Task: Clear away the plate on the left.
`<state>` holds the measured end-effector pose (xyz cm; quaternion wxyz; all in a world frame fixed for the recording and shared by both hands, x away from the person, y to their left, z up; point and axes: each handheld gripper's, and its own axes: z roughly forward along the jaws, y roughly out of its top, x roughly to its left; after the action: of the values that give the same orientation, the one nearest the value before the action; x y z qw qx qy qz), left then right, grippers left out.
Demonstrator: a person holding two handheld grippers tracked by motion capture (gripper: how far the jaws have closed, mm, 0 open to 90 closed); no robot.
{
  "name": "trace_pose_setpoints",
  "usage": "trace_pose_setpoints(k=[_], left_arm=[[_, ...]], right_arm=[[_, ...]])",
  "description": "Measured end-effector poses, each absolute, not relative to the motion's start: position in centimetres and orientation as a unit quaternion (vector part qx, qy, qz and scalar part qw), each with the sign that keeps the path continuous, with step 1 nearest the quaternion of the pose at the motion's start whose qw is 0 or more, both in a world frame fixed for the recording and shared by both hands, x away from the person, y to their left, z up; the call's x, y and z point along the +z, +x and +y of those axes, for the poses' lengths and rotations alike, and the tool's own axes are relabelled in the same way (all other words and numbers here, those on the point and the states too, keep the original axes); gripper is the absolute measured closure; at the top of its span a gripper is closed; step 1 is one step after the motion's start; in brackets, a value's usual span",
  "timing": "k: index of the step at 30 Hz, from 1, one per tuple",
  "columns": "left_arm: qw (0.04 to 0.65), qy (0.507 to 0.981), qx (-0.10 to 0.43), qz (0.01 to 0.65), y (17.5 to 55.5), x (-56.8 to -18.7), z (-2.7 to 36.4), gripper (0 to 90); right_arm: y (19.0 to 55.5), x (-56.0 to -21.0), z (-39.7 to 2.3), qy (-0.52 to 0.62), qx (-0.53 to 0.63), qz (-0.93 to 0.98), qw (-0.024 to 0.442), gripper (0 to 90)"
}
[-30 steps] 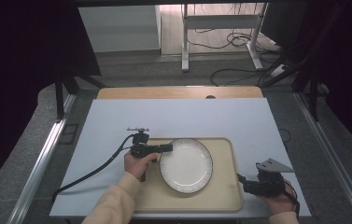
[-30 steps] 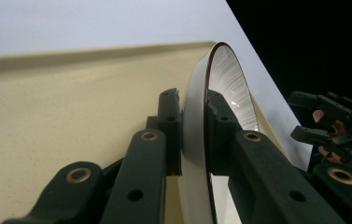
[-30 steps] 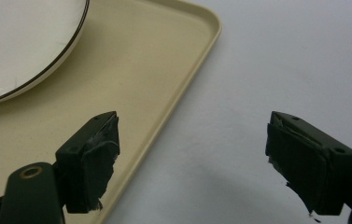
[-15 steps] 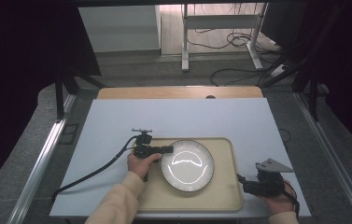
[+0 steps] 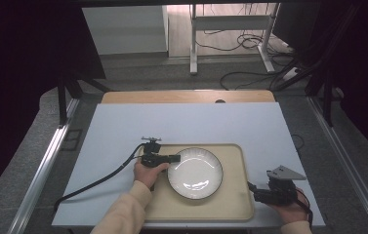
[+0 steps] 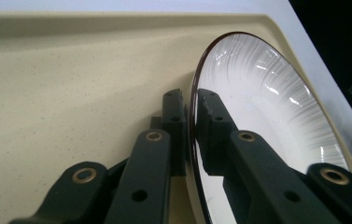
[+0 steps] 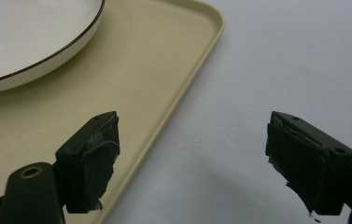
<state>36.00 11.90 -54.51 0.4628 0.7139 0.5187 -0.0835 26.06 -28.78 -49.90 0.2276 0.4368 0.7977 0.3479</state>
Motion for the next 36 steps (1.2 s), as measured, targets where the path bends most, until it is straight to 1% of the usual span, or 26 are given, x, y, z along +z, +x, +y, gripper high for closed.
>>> trace_pose_setpoints(k=[2, 4, 7, 9, 11, 14, 16, 19, 28, 33, 36], left_arm=[[0.463, 0.715, -0.088, 0.516, 36.0, -54.5, 11.9, 81.5], [0.468, 0.714, -0.088, 0.513, 36.0, -54.4, 11.9, 78.1], [0.479, 0.715, -0.088, 0.503, 36.0, -54.1, 12.0, 69.7], [0.489, 0.715, -0.072, 0.494, 35.8, -53.5, 12.3, 62.8], [0.497, 0.715, -0.060, 0.488, 35.7, -52.7, 12.6, 57.9], [0.499, 0.715, -0.041, 0.488, 35.6, -51.7, 13.1, 48.5], [0.490, 0.723, -0.014, 0.487, 35.3, -51.0, 13.5, 45.1], [0.482, 0.732, -0.004, 0.483, 34.8, -50.6, 13.8, 39.9], [0.480, 0.753, 0.018, 0.449, 33.1, -49.2, 14.3, 35.6], [0.460, 0.772, 0.052, 0.436, 32.1, -48.6, 14.9, 34.8], [0.460, 0.772, 0.059, 0.434, 31.5, -48.3, 15.6, 34.1]], right_arm=[[26.1, -49.9, -28.8, 0.437, 0.348, 0.798, 0.228, 17.8], [26.0, -49.9, -28.8, 0.437, 0.348, 0.797, 0.228, 17.8], [26.0, -49.9, -28.8, 0.437, 0.348, 0.797, 0.229, 17.9], [26.0, -49.9, -28.8, 0.437, 0.348, 0.797, 0.229, 17.8], [26.0, -49.9, -28.8, 0.438, 0.347, 0.797, 0.229, 17.9], [25.9, -49.9, -28.9, 0.438, 0.346, 0.798, 0.229, 17.8], [25.9, -49.8, -29.0, 0.439, 0.347, 0.796, 0.229, 17.8], [26.0, -49.8, -28.9, 0.439, 0.349, 0.796, 0.229, 17.8], [26.0, -49.9, -28.6, 0.432, 0.352, 0.799, 0.226, 17.8], [25.7, -49.7, -28.9, 0.434, 0.353, 0.796, 0.230, 17.8], [25.5, -49.6, -29.0, 0.434, 0.354, 0.796, 0.231, 17.8]])
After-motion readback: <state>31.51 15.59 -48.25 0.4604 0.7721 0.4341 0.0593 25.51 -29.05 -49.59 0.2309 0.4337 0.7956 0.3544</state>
